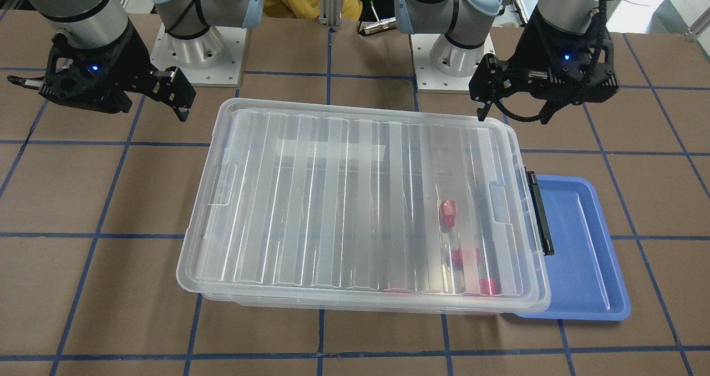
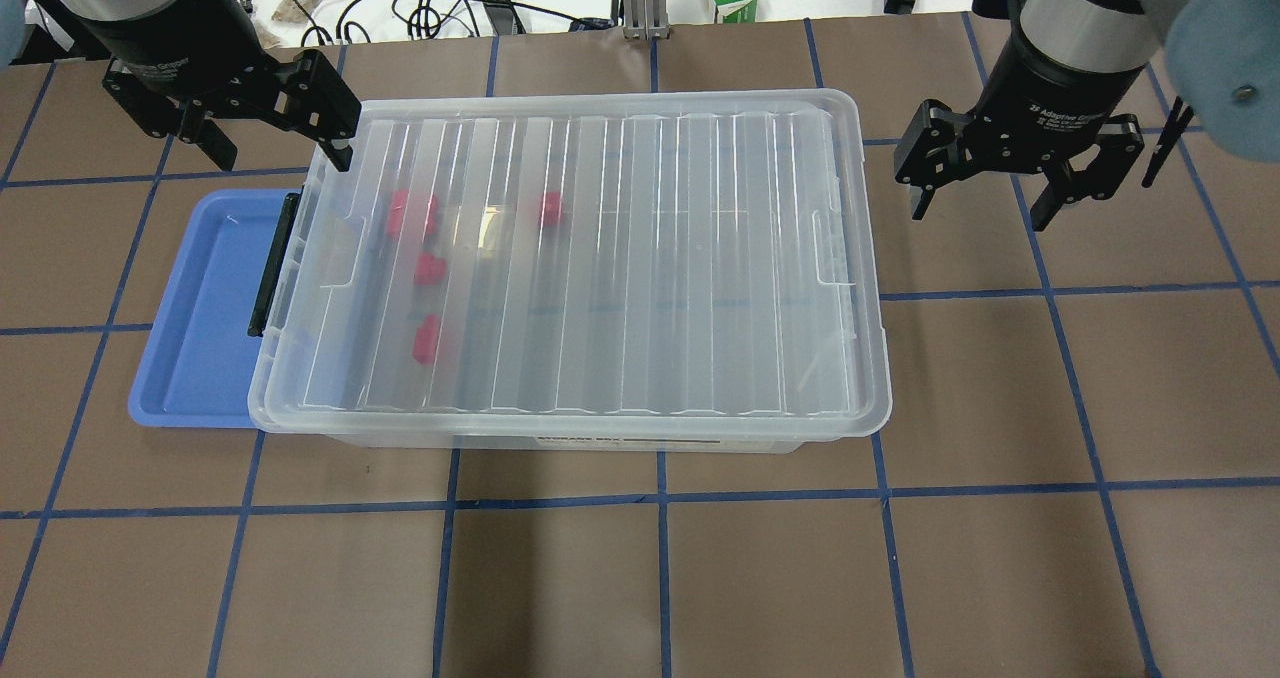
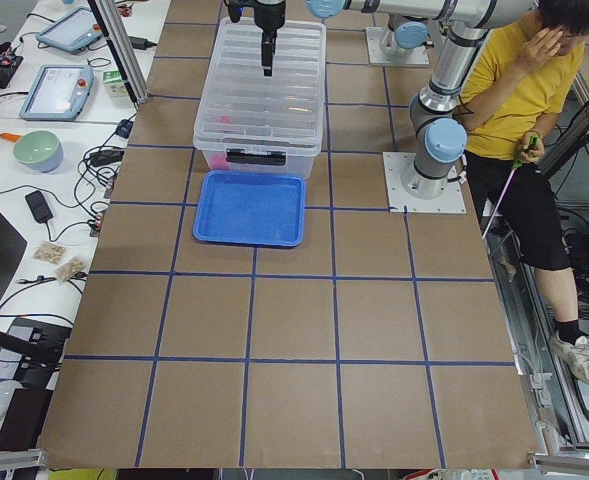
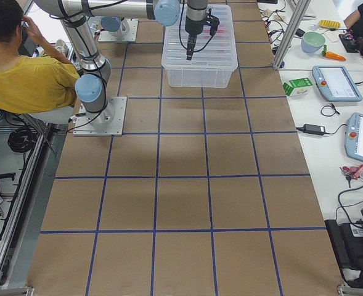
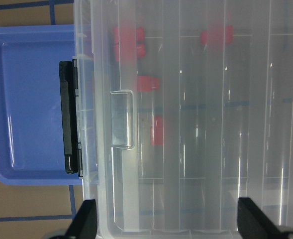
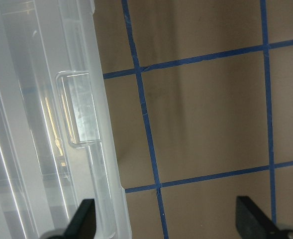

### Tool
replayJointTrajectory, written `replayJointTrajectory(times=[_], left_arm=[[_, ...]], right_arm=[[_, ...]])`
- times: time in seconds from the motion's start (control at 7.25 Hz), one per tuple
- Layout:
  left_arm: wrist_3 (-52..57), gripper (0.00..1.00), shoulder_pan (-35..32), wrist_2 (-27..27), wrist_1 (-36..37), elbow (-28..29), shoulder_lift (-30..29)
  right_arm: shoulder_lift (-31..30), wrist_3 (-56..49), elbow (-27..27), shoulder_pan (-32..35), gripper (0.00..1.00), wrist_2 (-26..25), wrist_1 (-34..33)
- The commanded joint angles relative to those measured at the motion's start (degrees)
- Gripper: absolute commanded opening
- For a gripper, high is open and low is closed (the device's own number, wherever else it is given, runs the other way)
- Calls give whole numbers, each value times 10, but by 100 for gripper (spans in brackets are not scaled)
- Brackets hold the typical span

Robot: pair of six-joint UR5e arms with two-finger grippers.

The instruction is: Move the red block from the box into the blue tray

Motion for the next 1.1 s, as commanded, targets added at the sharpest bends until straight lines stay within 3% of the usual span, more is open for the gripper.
replayJointTrajectory(times=[0.0, 0.69, 0.97], left_arm=[[0, 100, 0, 0, 0, 0, 0], [0, 100, 0, 0, 0, 0, 0], [0, 100, 0, 0, 0, 0, 0]], right_arm=[[0, 0, 0, 0, 100, 1, 0], [6, -8, 3, -3, 100, 0, -2], [40, 17, 21, -3, 100, 11, -48]])
